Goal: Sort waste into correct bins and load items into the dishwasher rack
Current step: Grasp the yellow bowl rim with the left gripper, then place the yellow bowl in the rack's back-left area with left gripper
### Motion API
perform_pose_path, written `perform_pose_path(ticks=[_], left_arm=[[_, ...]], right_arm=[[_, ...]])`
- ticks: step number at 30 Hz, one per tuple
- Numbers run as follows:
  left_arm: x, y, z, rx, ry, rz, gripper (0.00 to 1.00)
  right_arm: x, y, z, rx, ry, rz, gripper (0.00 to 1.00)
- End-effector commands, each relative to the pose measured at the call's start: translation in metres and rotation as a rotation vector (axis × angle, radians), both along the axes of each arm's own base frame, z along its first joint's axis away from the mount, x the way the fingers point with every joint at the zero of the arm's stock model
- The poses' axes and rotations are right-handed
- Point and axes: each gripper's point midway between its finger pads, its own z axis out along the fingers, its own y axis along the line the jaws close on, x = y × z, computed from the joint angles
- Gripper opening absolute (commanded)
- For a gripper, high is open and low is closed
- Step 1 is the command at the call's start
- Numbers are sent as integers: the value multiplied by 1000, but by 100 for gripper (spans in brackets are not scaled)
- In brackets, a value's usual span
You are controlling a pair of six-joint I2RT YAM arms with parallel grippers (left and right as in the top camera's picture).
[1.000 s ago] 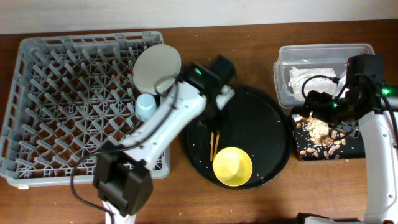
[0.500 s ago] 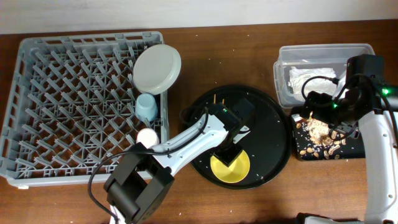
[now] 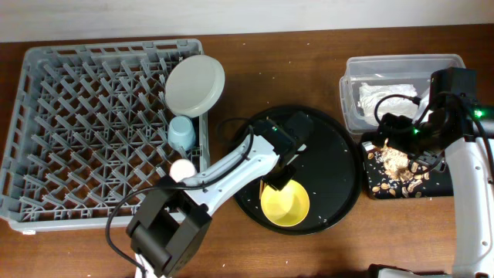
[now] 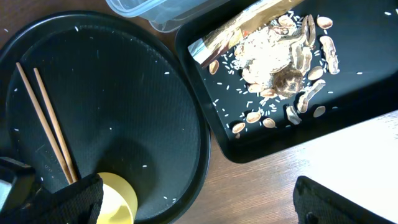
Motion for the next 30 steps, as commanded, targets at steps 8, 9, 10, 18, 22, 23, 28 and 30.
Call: perform_pose_path(ticks=[8, 9, 10, 18, 22, 23, 28, 30], left_arm=[[-10, 4, -10, -13, 50, 35, 22], [-9, 6, -10, -14, 56, 41, 33], [-20, 5, -10, -38, 122, 45, 48], [-32, 3, -23, -37, 145, 34, 12], [-33, 2, -23, -37, 144, 28, 12], [-33, 1, -23, -37, 144, 27, 11], [-30, -1, -16, -44, 137, 30, 0], [-17, -5, 5, -67, 112, 43, 0]], right_arm=[[-1, -2, 5, -7, -12, -9, 99], [0, -2, 5, -7, -12, -9, 98], [-1, -2, 5, -7, -12, -10, 99], [-1, -2, 4, -7, -7, -10, 98], [-2, -2, 3, -5, -3, -10, 98], [-2, -2, 3, -6, -3, -10, 99], [-2, -2, 3, -6, -3, -10, 98], [-2, -2, 3, -6, -3, -10, 98]])
